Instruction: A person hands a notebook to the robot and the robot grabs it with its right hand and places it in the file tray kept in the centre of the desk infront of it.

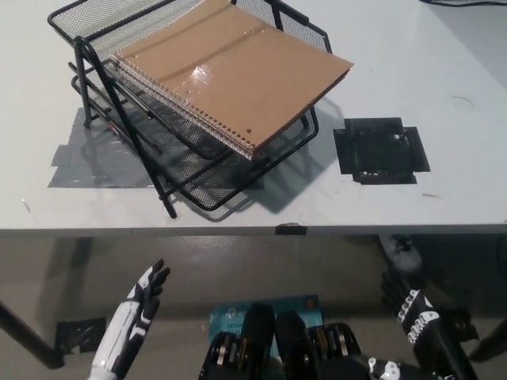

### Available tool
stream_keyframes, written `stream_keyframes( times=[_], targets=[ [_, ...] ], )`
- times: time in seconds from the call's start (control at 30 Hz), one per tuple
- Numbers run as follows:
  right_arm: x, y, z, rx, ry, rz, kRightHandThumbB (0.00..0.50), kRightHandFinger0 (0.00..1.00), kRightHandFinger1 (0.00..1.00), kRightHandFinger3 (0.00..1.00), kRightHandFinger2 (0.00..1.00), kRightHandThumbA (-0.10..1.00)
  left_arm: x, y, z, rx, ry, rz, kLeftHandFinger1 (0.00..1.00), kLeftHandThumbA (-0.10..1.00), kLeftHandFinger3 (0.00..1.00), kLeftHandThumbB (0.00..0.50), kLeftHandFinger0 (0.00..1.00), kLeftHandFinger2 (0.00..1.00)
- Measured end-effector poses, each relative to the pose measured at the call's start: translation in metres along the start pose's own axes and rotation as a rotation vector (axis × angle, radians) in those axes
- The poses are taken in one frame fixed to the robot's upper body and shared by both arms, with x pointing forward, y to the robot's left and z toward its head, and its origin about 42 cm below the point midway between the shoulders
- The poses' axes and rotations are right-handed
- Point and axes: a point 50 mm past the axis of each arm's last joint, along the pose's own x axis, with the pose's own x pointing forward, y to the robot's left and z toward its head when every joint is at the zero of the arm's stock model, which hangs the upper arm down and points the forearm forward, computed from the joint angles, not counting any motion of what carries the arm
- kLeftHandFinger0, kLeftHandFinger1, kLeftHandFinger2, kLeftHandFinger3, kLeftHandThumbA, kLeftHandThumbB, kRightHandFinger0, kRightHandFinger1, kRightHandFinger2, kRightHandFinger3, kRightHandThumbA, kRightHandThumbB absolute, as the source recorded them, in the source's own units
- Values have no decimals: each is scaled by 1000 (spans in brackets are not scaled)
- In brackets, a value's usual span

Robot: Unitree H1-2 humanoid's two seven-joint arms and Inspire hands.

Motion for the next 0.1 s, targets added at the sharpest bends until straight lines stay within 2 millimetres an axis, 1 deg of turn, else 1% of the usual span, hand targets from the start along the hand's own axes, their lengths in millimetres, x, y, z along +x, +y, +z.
stream_keyframes(
  times=[0.1],
  targets=[
    [0,0,-4,3,8,1,343,1000,1000,1000,1000,1000,-5,0,-2,-4,11,5,1000,1000,1000,419,1000,1000]
  ],
)
